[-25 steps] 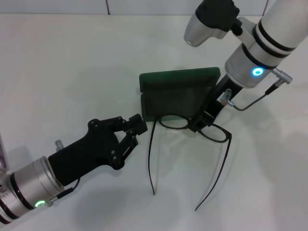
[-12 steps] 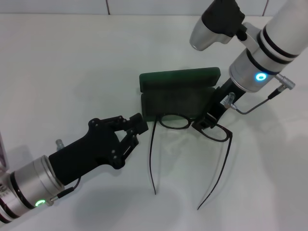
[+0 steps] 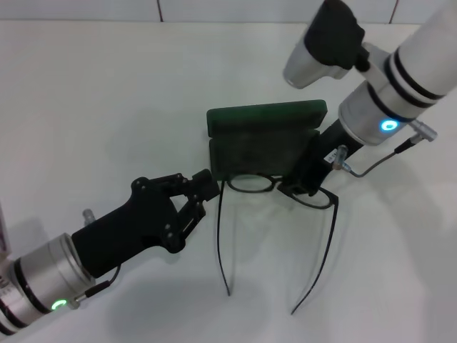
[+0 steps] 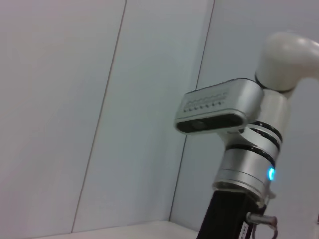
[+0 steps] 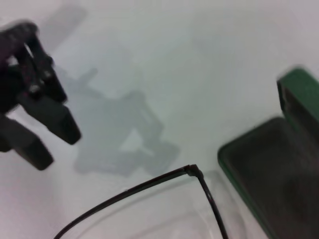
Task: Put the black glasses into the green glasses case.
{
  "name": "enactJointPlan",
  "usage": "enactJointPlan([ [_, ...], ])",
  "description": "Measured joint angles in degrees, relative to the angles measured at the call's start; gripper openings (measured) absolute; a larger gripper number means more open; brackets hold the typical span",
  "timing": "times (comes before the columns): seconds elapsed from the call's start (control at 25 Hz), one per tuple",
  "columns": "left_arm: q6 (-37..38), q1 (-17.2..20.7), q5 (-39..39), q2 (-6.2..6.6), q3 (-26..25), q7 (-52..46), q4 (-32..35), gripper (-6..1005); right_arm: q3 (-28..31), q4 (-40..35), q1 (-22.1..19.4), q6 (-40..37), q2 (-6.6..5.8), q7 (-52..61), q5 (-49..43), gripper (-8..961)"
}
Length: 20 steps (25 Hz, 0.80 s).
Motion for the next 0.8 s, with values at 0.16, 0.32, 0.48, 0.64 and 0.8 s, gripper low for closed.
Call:
enactJointPlan([
  [0.16, 3.4, 0.8, -0.2, 0.2, -0.4, -0.1, 0.0, 64, 4.1, -10.6, -7.5, -2.4, -0.32, 0.0, 0.1, 89],
  [0.32, 8.1, 0.8, -0.3, 0.21, -0.5, -0.1, 0.4, 59, 11.8, -20.1, -16.9, -7.9, -0.43, -2.6, 2.9, 86],
  [0.48, 14.2, -1.3, -0.2, 0.17, -0.2, -1.1, 0.5, 55, 19.7, -23.0, -26.0, -13.2, -0.49, -12.4, 12.3, 85],
  [0.64, 18.4, -5.2, 0.0, 0.05, 0.1, -4.6, 0.5, 50, 25.6, -20.7, -30.1, -16.9, -0.39, -21.5, 17.3, 84],
  [0.8, 20.7, -10.7, 0.2, 0.03, 3.5, -8.3, 0.6, 46, 28.4, -14.9, -31.4, -17.6, -0.6, -28.2, 20.6, 83],
])
